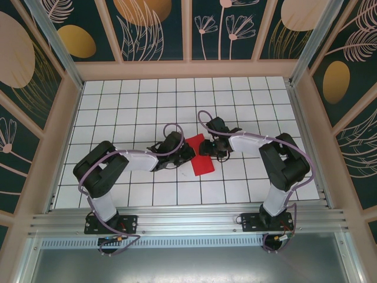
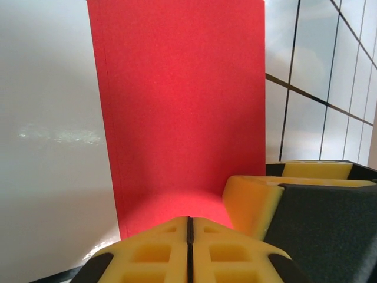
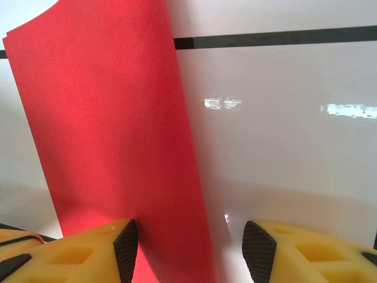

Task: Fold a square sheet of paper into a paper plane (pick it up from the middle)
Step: Hold the square sheet of paper at the center of the table.

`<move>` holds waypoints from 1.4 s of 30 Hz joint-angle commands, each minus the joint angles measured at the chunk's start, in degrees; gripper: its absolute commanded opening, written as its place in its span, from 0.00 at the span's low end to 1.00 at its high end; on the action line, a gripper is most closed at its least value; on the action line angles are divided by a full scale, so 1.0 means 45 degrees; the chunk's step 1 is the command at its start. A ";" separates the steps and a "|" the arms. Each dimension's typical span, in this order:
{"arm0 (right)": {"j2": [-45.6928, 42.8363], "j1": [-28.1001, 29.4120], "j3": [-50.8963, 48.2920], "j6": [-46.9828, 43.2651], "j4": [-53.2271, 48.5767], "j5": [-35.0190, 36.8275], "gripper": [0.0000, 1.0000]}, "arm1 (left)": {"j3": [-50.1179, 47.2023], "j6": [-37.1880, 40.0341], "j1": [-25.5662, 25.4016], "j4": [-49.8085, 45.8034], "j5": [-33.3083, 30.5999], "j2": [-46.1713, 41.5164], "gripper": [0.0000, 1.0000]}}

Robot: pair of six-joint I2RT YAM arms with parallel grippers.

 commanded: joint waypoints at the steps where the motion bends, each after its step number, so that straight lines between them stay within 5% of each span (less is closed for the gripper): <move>1: 0.1319 0.0341 -0.0342 -0.0009 0.0454 -0.0463 0.56 | 0.0591 0.0115 -0.0107 -0.1070 -0.0414 0.0346 0.08; 19: 0.1286 0.0340 -0.0106 -0.0068 0.0242 -0.0507 0.57 | 0.0962 0.0465 -0.0338 -0.2714 -0.1168 0.1204 0.03; 30: -0.1046 -0.0263 0.0206 -0.0126 0.0017 -0.1046 0.62 | 0.0696 0.0491 -0.0333 -0.2736 -0.1144 0.1342 0.02; 42: -0.1292 -0.0513 -0.0312 -0.0185 0.1061 -0.3051 0.25 | 0.0814 0.0587 -0.0343 -0.2779 -0.1134 0.1418 0.02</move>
